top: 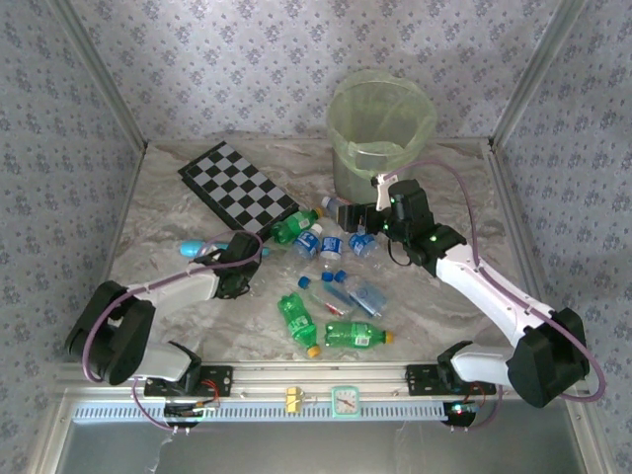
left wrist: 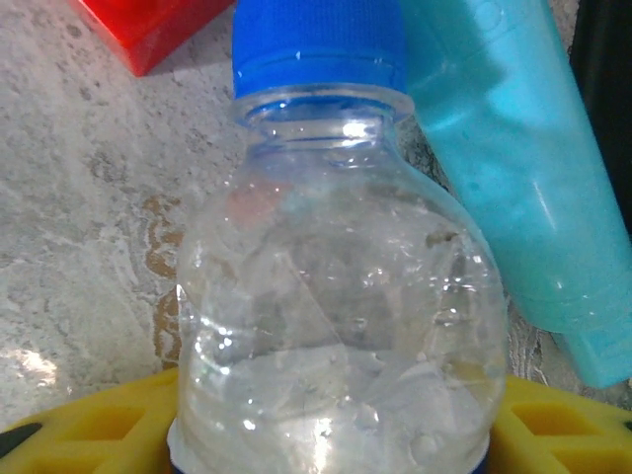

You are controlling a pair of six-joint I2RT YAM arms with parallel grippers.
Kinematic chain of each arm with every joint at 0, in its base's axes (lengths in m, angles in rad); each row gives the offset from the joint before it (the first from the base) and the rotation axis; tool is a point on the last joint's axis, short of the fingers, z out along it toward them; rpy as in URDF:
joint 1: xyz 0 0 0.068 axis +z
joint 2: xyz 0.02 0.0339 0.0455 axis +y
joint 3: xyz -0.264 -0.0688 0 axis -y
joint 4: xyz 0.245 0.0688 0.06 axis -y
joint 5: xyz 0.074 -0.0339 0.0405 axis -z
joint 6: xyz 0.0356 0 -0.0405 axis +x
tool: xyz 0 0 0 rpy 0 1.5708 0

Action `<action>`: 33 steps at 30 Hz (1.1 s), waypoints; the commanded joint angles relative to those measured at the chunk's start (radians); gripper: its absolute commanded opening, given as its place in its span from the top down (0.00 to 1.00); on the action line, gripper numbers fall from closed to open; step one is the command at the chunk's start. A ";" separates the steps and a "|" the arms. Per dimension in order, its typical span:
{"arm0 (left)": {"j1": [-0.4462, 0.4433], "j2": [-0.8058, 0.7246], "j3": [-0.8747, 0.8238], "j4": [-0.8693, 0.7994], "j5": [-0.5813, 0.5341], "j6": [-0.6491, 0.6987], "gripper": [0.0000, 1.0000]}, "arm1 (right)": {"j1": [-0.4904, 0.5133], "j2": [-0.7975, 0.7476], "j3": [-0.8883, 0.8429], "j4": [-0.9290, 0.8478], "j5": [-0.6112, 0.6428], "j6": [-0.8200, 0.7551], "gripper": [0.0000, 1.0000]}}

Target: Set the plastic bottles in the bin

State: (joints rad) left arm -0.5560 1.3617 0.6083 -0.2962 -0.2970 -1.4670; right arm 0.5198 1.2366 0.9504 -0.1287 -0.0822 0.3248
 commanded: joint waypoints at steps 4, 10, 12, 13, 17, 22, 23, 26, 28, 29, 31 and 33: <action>-0.008 -0.161 0.007 -0.029 -0.050 0.016 0.42 | 0.021 0.021 -0.010 0.070 -0.118 0.001 0.00; -0.027 -0.309 0.031 0.055 -0.078 0.127 0.45 | 0.063 0.099 0.019 0.139 -0.280 0.008 0.04; -0.026 -0.339 0.026 0.113 -0.065 0.154 0.46 | 0.090 0.130 0.036 0.155 -0.323 0.002 0.05; -0.025 -0.351 0.024 0.148 -0.053 0.171 0.47 | 0.104 0.145 0.042 0.170 -0.347 0.002 0.06; -0.026 -0.371 0.021 0.267 0.006 0.222 0.47 | 0.169 0.210 0.063 0.248 -0.445 0.024 0.08; -0.025 -0.352 0.021 0.391 0.096 0.246 0.48 | 0.247 0.289 0.088 0.307 -0.485 0.047 0.10; -0.024 -0.347 0.021 0.414 0.116 0.246 0.48 | 0.257 0.303 0.089 0.321 -0.489 0.054 0.10; -0.026 -0.329 0.021 0.468 0.167 0.237 0.48 | 0.273 0.340 0.099 0.357 -0.505 0.073 0.11; -0.027 -0.320 0.019 0.497 0.191 0.226 0.48 | 0.275 0.358 0.108 0.359 -0.499 0.074 0.11; -0.030 -0.314 0.019 0.508 0.198 0.221 0.48 | 0.276 0.367 0.111 0.360 -0.494 0.071 0.12; -0.039 -0.309 0.019 0.521 0.203 0.212 0.48 | 0.276 0.377 0.117 0.360 -0.483 0.066 0.12; -0.047 -0.307 0.018 0.527 0.200 0.203 0.47 | 0.276 0.389 0.125 0.358 -0.479 0.058 0.12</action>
State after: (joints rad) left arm -0.5911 1.0531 0.6060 0.1589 -0.1265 -1.2526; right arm 0.7944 1.6077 1.0325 0.1959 -0.5545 0.3782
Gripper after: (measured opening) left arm 0.527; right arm 0.884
